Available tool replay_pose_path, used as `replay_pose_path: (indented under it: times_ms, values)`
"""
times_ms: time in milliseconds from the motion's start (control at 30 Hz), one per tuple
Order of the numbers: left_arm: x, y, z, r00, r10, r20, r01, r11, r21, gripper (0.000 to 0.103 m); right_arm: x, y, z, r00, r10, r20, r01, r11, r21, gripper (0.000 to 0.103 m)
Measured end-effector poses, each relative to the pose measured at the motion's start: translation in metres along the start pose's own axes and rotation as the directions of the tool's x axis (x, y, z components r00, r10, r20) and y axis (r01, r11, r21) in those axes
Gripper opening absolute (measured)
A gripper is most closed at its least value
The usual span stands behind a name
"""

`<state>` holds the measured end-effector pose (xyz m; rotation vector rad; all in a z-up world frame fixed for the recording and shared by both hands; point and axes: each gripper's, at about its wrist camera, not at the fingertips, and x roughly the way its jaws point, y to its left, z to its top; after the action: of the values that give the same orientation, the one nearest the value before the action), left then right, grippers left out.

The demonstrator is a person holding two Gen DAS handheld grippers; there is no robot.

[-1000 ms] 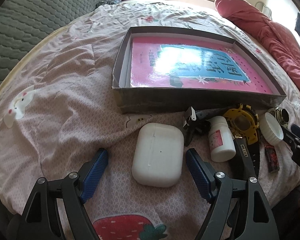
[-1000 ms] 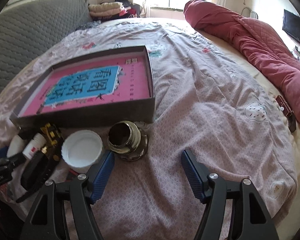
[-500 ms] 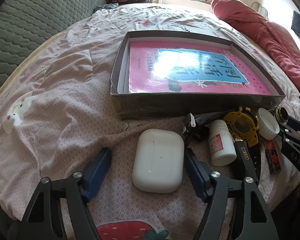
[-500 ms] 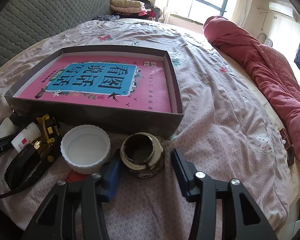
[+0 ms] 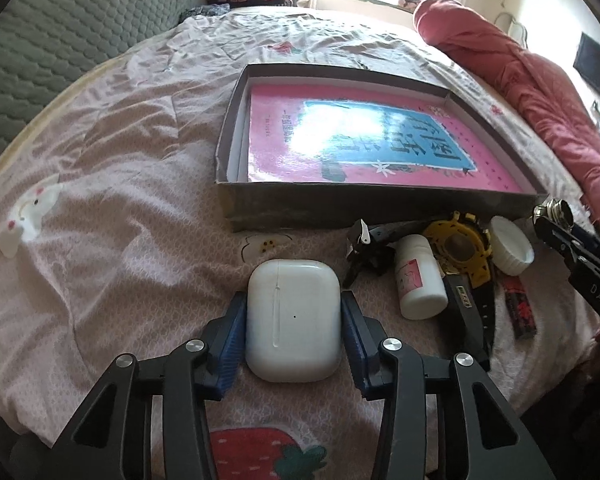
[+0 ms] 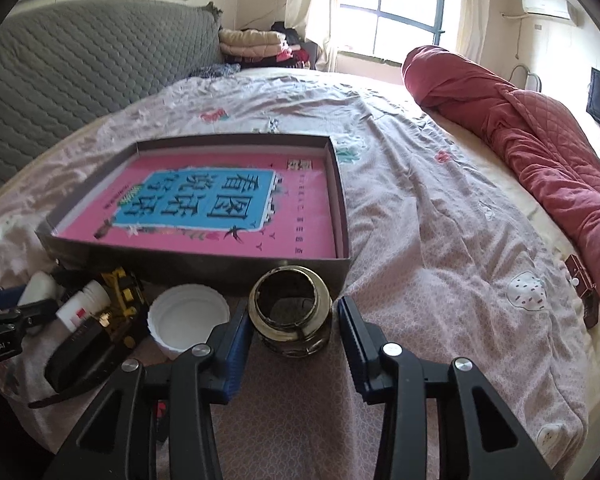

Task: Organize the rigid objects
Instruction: 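Grasp the white earbud case with the left gripper while the right grasps the metal jar, then carry the earbud case and metal jar over the tray with both grippers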

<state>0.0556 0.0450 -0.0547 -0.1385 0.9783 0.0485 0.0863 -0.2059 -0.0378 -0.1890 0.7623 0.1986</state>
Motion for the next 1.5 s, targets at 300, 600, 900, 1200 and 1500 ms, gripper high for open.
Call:
replay_pose_path:
  times_ms: [300,600,900,1200,1500]
  values:
    - [-0.021,-0.004,0.002,0.999,-0.034,0.025,0.035,0.999,-0.021,0.046,-0.015,0.003,0.002,0.999,0.027,0.044,-0.027,1.0,0.004,0.037]
    - [-0.043,-0.007,0.009,0.996,-0.046,0.075,0.048,0.999,-0.018,0.046,-0.034,-0.006,0.007,0.991,0.065,0.115,-0.071,0.996,0.047,0.037]
    - [-0.07,-0.007,0.021,0.988,-0.043,0.146,0.046,0.999,-0.017,0.046,-0.05,0.004,0.014,0.982,0.083,0.17,-0.09,0.995,0.032,0.037]
    - [-0.074,-0.007,0.047,0.982,-0.03,0.187,0.037,0.999,-0.034,0.046,-0.062,0.012,0.031,0.968,0.094,0.232,-0.105,0.994,0.034,0.037]
    - [-0.056,-0.014,0.074,0.983,-0.037,0.18,0.047,0.998,-0.052,0.046,-0.049,0.013,0.044,0.964,0.098,0.247,-0.111,0.993,0.042,0.037]
